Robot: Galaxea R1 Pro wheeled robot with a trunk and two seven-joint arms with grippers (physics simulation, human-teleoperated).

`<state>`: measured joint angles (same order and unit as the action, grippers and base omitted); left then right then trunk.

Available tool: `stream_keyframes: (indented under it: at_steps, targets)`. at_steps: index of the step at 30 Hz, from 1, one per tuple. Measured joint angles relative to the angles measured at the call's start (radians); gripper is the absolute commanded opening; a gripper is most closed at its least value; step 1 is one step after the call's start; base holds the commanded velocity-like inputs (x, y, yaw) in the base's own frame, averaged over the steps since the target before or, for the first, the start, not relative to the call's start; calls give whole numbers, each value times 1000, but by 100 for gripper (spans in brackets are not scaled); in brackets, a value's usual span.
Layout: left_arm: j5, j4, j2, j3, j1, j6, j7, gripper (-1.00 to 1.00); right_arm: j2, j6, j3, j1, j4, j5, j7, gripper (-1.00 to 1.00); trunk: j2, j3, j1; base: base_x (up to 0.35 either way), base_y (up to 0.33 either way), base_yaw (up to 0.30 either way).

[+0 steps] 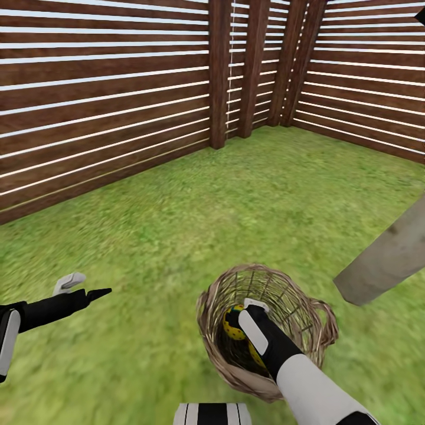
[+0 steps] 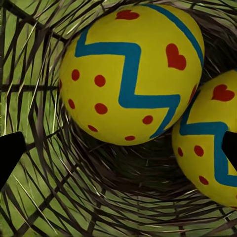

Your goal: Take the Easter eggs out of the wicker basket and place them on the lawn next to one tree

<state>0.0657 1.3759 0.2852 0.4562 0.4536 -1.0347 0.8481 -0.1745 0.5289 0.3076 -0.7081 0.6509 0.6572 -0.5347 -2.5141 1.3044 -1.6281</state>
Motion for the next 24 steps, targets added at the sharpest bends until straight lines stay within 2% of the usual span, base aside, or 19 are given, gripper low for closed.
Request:
stream_keyframes:
  at_steps: [11,17,24]
  targets:
    - [0,0,0,0,0,0,0,100,0,0,0,0,0,0,0,100,0,-4,0,22,68,-85]
    - [0,0,0,-2,0,0,0,100,0,1,0,0,0,0,0,100,0,-7,0,-44,160,-132]
    - [0,0,0,-2,0,0,0,100,0,1,0,0,0,0,0,100,0,-7,0,-8,29,-44]
